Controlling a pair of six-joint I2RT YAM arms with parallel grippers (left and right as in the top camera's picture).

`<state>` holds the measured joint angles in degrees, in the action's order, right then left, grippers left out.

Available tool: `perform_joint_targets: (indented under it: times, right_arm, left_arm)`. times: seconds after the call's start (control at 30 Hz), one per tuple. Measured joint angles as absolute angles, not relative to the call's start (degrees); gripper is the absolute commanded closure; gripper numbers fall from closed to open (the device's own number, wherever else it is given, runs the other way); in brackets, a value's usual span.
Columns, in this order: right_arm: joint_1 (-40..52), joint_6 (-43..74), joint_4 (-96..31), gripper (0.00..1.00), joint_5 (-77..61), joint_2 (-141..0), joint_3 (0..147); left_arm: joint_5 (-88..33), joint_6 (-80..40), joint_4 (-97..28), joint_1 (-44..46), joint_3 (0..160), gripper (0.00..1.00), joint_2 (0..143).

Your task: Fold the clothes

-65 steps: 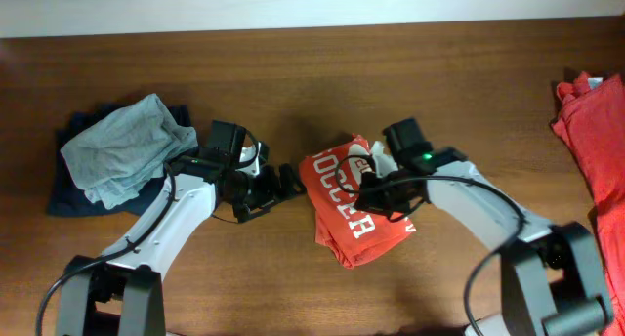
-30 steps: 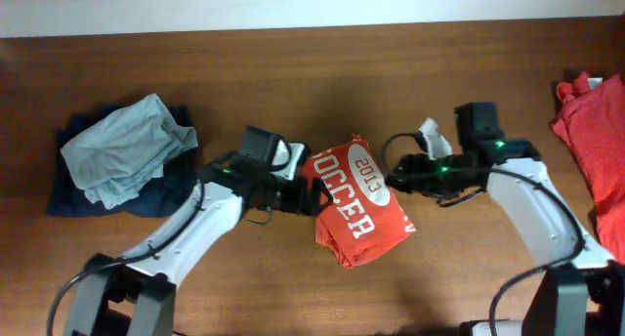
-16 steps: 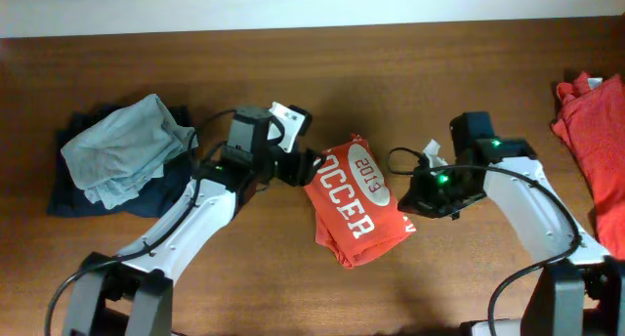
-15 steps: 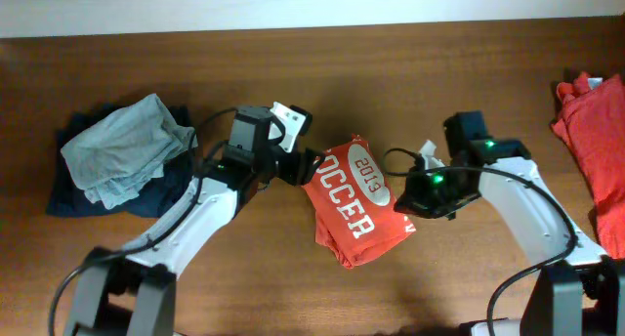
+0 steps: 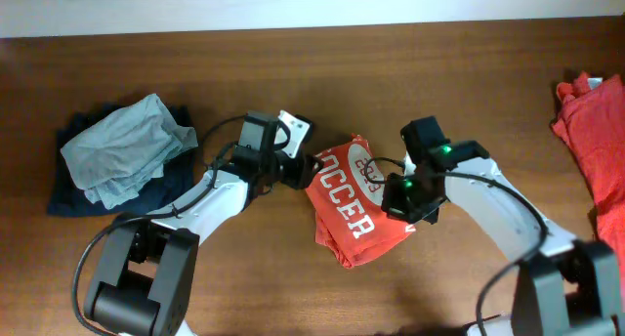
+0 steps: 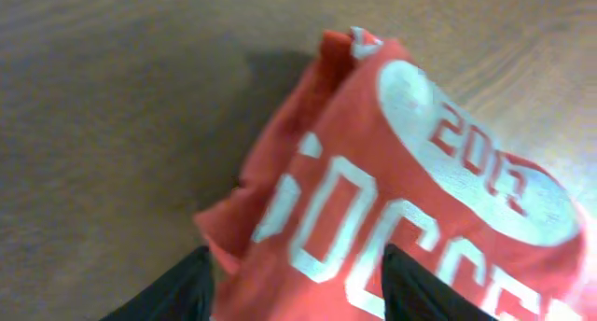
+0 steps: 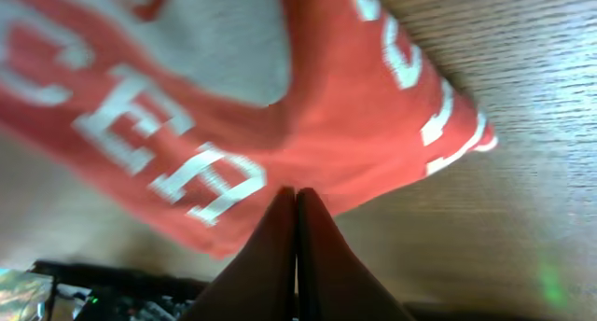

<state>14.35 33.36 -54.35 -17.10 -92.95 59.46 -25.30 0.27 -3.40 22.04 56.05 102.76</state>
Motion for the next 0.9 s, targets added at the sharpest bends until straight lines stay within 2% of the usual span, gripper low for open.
perform_joint_targets:
  times: [0.33, 0.53, 0.7, 0.9]
  right_arm:
    - [13.96, 31.42, -50.83, 0.96, -15.51, -103.04, 59.55]
    - [10.74, 31.48, -50.63, 0.96, -6.33, -103.07, 60.95]
    - [6.33, 28.58, -42.59, 0.96, 2.2, -103.61, 62.5]
    - [5.72, 21.3, -31.55, 0.96, 6.37, -105.3, 64.77]
  left_arm:
    - [-28.8, 0.32, -11.94, 22.04, 56.14, 0.55, 103.37]
    - [-29.36, 0.43, -14.37, 22.04, 56.14, 0.55, 103.61]
    - [-30.5, 0.4, -16.95, 22.04, 56.69, 0.55, 103.61]
    - [-33.91, 0.43, -23.86, 22.04, 60.07, 0.53, 103.63]
